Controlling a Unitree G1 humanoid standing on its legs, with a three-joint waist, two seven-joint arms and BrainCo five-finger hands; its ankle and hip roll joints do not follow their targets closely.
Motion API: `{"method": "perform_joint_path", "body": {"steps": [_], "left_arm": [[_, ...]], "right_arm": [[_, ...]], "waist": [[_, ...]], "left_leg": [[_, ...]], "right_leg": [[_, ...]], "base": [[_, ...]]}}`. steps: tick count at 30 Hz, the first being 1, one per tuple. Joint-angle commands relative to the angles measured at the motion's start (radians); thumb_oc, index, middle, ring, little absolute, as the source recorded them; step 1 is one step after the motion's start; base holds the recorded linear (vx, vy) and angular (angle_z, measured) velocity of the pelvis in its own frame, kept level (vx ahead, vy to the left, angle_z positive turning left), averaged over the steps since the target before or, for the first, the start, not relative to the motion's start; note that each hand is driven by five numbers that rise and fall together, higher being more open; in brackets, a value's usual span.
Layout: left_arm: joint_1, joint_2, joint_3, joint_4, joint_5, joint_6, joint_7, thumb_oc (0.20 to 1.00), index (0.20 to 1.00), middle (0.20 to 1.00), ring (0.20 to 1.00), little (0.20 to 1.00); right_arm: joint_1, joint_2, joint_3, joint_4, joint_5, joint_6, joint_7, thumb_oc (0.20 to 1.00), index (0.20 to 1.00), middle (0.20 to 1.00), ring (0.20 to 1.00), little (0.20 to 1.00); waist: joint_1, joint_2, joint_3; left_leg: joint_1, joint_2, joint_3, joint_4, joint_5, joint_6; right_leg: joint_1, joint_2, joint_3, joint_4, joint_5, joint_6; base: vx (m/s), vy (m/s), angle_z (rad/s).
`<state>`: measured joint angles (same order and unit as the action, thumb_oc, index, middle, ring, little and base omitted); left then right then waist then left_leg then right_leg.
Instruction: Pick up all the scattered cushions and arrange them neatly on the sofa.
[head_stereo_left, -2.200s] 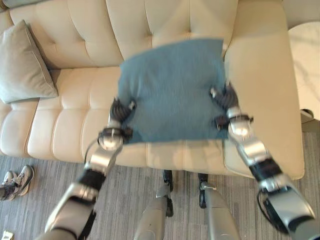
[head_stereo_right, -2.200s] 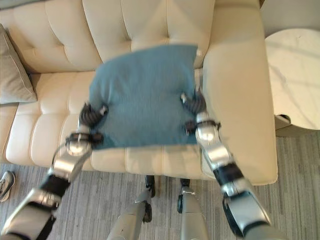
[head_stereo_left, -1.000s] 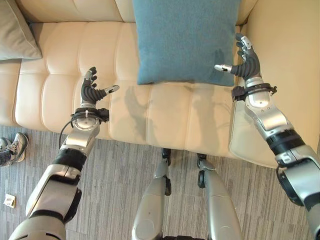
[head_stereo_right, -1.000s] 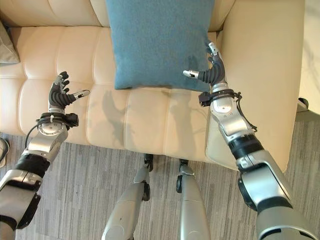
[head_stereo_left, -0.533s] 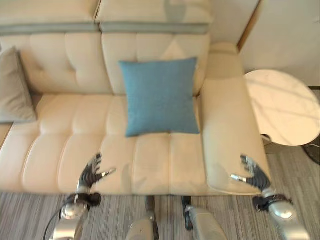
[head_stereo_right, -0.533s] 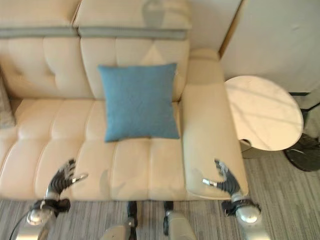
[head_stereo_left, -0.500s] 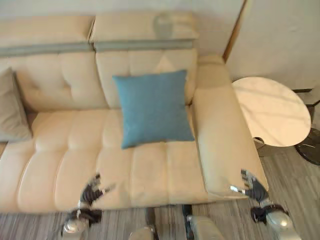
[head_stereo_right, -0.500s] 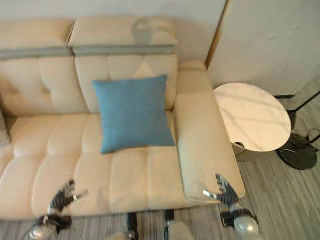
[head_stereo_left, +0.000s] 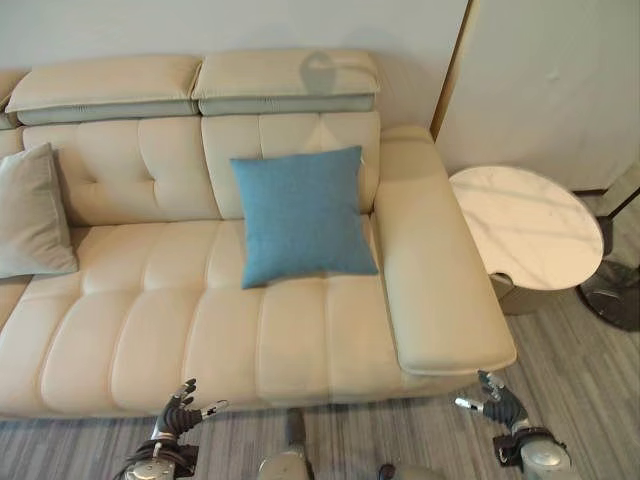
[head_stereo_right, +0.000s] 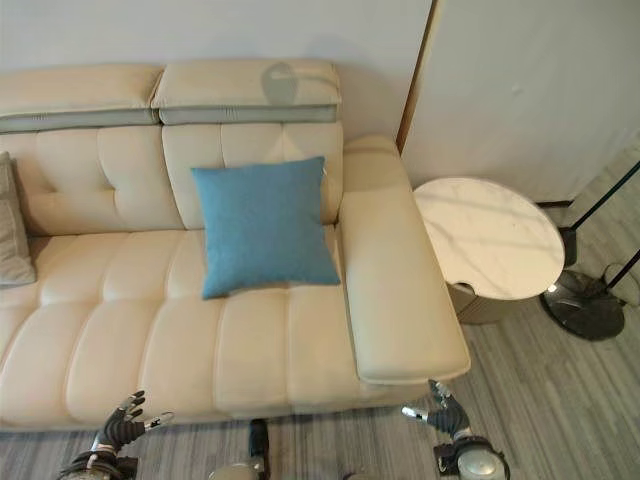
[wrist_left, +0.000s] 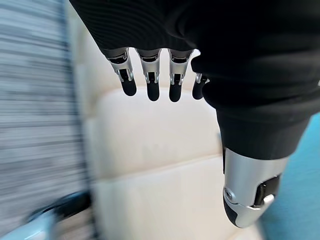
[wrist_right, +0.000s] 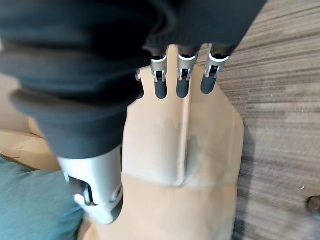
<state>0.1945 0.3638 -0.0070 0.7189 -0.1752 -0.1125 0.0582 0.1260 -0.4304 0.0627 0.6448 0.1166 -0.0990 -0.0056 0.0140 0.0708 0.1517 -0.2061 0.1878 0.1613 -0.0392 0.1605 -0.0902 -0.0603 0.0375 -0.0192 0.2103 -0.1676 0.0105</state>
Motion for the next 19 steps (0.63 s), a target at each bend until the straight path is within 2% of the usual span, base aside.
{"method": "perform_joint_path", "body": {"steps": [1, 2, 4, 6, 8, 9, 13, 19], "left_arm": [[-0.072, 0.058, -0.002, -0.024, 0.024, -0.037, 0.025, 1.0, 1.0, 1.0, 1.0, 1.0], [-0.074, 0.056, -0.008, -0.023, 0.03, -0.038, 0.019, 1.0, 1.0, 1.0, 1.0, 1.0], [-0.073, 0.058, -0.012, -0.028, 0.042, -0.038, 0.013, 1.0, 1.0, 1.0, 1.0, 1.0], [-0.07, 0.053, -0.006, -0.03, 0.041, -0.037, 0.009, 1.0, 1.0, 1.0, 1.0, 1.0], [-0.07, 0.05, -0.004, -0.03, 0.038, -0.037, 0.008, 1.0, 1.0, 1.0, 1.0, 1.0], [-0.066, 0.048, -0.011, -0.033, 0.045, -0.033, 0.006, 1.0, 1.0, 1.0, 1.0, 1.0], [-0.061, 0.048, -0.016, -0.031, 0.063, -0.029, 0.004, 1.0, 1.0, 1.0, 1.0, 1.0], [-0.049, 0.049, -0.003, -0.026, 0.067, -0.021, 0.005, 1.0, 1.0, 1.0, 1.0, 1.0]], "right_arm": [[-0.019, -0.014, -0.019, -0.05, -0.007, -0.014, -0.034, 1.0, 1.0, 1.0, 1.0, 1.0], [-0.019, -0.021, -0.022, -0.056, -0.011, -0.011, -0.034, 1.0, 1.0, 1.0, 1.0, 1.0], [-0.013, -0.028, -0.028, -0.067, -0.014, -0.011, -0.032, 1.0, 1.0, 1.0, 1.0, 1.0], [-0.011, -0.038, -0.02, -0.068, -0.023, -0.013, -0.028, 1.0, 1.0, 1.0, 1.0, 1.0], [-0.011, -0.038, -0.02, -0.071, -0.023, -0.012, -0.025, 1.0, 1.0, 1.0, 1.0, 1.0], [-0.004, -0.036, -0.019, -0.075, -0.031, -0.012, -0.021, 1.0, 1.0, 1.0, 1.0, 1.0], [0.005, -0.039, -0.02, -0.073, -0.04, -0.013, -0.019, 1.0, 1.0, 1.0, 1.0, 1.0], [0.014, -0.03, -0.015, -0.061, -0.048, -0.003, -0.013, 1.0, 1.0, 1.0, 1.0, 1.0]], "waist": [[-0.021, -0.086, 0.02], [-0.031, -0.088, 0.019], [-0.048, -0.108, 0.017], [-0.06, -0.123, 0.013], [-0.067, -0.121, 0.006], [-0.077, -0.106, -0.012], [-0.087, -0.098, -0.027], [-0.08, -0.102, -0.038]], "left_leg": [[-0.059, -0.125, -0.016, -0.002, 0.018, -0.014], [-0.061, -0.134, -0.023, 0.033, -0.011, -0.003], [-0.031, -0.149, -0.02, 0.121, -0.102, 0.012], [0.042, -0.171, -0.047, 0.227, -0.224, 0.028], [0.072, -0.17, -0.047, 0.222, -0.24, 0.031], [0.124, -0.163, -0.037, 0.172, -0.235, 0.032], [0.157, -0.158, -0.027, 0.112, -0.218, 0.026], [0.201, -0.164, -0.034, 0.058, -0.211, 0.028]], "right_leg": [[0.041, -0.042, 0.002, -0.142, 0.059, 0.063], [0.026, -0.053, -0.009, -0.152, 0.079, 0.066], [0.002, -0.083, -0.021, -0.165, 0.114, 0.073], [-0.015, -0.104, -0.02, -0.18, 0.134, 0.073], [-0.022, -0.103, -0.021, -0.184, 0.138, 0.071], [-0.025, -0.091, -0.031, -0.186, 0.139, 0.073], [-0.016, -0.081, -0.044, -0.185, 0.134, 0.072], [0.022, -0.078, -0.056, -0.196, 0.132, 0.073]], "base": [[-0.35, -0.057, 0.07], [-0.46, -0.078, -0.01], [-0.28, -0.057, 0.29], [-0.19, -0.046, 0.26], [-0.06, 0.0, 0.05], [0.0, 0.0, 0.0], [0.0, 0.014, 0.17], [0.02, 0.022, 0.08]]}}
